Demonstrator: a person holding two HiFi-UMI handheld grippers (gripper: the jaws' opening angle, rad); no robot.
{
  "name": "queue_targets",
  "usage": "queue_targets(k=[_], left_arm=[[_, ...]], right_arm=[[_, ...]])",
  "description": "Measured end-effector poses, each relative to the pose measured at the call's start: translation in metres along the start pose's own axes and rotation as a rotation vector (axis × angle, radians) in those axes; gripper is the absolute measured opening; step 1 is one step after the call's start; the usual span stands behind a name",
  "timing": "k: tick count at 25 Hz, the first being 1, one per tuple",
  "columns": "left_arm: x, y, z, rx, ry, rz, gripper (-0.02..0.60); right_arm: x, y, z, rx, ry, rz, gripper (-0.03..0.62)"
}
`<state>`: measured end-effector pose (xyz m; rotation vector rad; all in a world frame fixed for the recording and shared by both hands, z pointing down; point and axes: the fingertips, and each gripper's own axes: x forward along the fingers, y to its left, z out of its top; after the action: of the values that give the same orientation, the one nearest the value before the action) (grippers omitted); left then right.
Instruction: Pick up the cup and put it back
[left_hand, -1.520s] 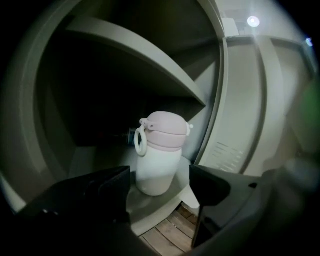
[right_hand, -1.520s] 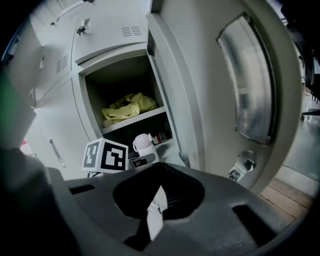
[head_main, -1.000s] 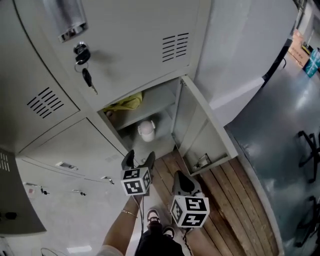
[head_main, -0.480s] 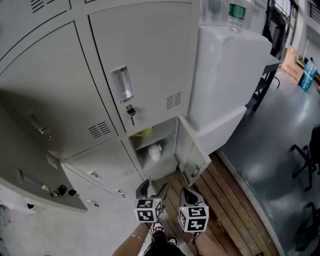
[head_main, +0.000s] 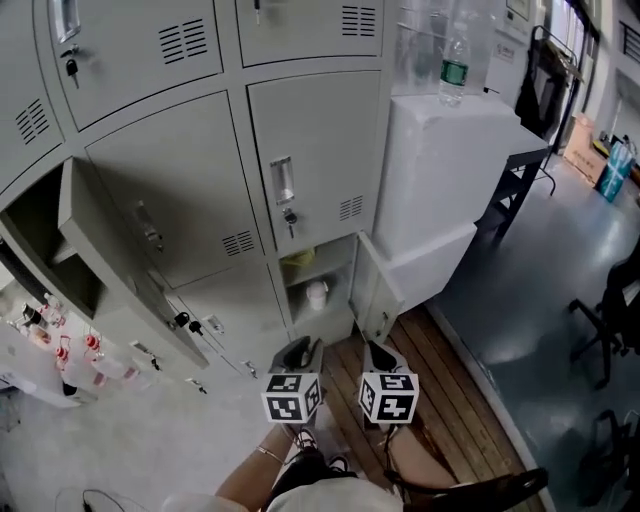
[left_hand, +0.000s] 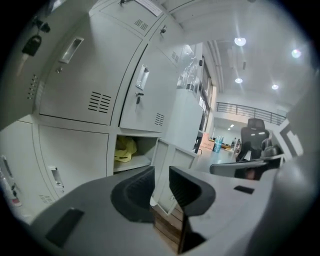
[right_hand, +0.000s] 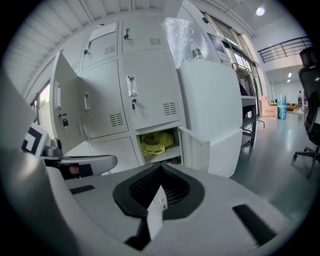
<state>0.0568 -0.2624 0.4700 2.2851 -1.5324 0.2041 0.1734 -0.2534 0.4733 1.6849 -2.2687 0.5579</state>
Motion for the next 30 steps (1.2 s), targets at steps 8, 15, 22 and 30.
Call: queue_targets(k=[8,15,22,30], left_arm=[[-0.065,0.011,0.043,0.038,-0.039,0.076,0.031],[-0.102,0.032,0.064,0.072,-0.068,0.112,0.029],[-0.13,0.039,0.067,0.096,-0.095,0.102,0.029],[-0.14,0.041,0.056,0.043,-0.081,0.085,0.029]], right_arm=[[-0.032,0.024,0.018,0.007,-0.018,0.019,-0.008],[-0.049,0.057,0.025,0.004,-0.039,0.017,-0.008],[-0.064,0.086,0.02,0.02,-0.048,0.003,-0.008],[-0.079,0.088,0.02,-0.015,-0.039,-0.045,-0.009]])
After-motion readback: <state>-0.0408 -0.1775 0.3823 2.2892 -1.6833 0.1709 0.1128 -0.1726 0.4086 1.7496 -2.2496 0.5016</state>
